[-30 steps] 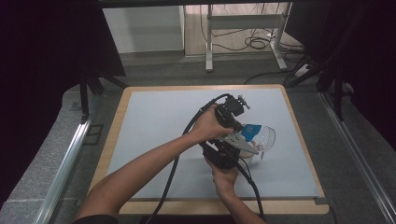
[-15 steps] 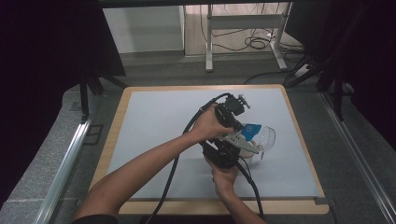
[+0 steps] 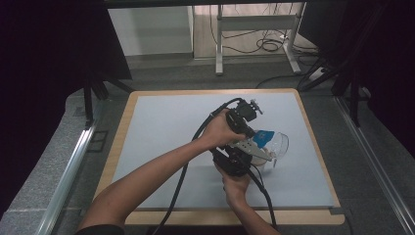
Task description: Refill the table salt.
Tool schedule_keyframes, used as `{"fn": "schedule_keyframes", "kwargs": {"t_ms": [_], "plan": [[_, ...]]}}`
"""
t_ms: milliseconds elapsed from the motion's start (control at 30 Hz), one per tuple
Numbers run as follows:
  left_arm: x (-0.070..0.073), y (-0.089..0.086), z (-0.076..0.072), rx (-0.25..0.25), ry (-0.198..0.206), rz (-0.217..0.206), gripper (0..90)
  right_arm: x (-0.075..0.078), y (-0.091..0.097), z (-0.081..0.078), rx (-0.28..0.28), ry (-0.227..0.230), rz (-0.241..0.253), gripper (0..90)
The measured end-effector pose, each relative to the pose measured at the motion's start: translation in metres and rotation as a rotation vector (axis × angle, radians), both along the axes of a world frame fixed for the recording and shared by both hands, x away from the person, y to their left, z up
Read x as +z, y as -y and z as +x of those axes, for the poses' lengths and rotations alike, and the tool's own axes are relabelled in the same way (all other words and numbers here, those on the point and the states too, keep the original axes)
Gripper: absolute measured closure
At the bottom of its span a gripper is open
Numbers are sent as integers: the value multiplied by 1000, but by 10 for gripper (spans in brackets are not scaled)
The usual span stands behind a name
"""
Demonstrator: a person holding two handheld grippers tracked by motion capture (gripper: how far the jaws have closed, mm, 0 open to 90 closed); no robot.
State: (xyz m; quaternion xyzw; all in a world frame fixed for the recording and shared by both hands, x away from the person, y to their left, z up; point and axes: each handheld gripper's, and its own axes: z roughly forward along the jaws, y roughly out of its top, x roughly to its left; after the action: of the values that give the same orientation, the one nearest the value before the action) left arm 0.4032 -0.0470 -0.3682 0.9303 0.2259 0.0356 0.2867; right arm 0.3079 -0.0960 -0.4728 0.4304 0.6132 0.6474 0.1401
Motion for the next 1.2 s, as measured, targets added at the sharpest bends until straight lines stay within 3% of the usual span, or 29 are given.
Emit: {"fn": "schedule_keyframes", "kwargs": {"t_ms": [367, 1200], "plan": [[3, -1, 1, 1, 3, 5, 895, 3, -1, 1, 0, 1, 10, 606], [-3, 0, 1, -2, -7, 13, 895, -2, -1, 2, -4, -8, 17, 607]]}}
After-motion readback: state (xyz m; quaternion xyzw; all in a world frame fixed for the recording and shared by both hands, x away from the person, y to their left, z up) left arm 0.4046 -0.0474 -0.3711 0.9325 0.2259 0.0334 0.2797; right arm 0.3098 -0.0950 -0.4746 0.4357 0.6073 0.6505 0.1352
